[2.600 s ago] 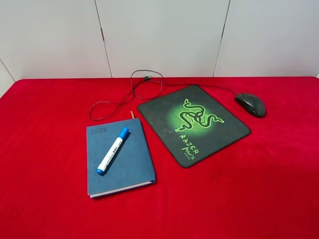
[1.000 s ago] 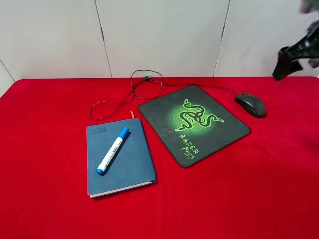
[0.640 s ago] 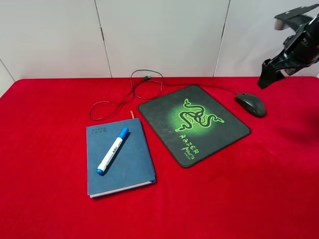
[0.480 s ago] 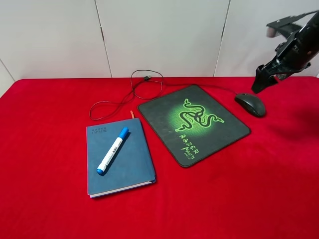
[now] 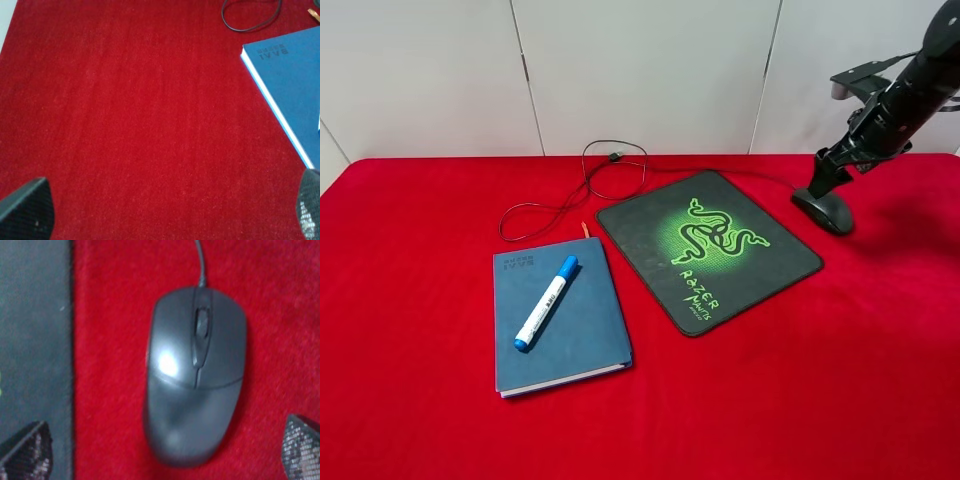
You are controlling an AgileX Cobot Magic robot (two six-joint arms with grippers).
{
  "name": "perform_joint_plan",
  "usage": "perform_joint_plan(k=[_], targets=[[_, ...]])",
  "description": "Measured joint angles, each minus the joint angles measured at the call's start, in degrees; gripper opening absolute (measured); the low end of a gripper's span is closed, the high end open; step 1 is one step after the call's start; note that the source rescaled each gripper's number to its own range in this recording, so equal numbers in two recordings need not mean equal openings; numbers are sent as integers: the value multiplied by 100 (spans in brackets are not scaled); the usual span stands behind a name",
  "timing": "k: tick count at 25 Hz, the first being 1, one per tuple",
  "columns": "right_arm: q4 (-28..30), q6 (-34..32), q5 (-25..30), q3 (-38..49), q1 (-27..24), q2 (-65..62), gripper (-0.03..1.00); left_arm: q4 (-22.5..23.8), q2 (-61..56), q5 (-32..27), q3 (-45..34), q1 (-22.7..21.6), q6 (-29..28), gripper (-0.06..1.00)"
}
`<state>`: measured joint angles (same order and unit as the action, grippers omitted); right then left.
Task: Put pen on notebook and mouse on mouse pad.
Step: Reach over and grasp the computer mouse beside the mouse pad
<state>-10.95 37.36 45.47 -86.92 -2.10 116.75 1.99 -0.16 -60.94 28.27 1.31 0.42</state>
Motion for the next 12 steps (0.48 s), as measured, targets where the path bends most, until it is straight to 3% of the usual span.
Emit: perform_joint_plan(k=[12], targets=[[135,-195,172,-623,0,764,100,0,0,0,0,0,5,95]])
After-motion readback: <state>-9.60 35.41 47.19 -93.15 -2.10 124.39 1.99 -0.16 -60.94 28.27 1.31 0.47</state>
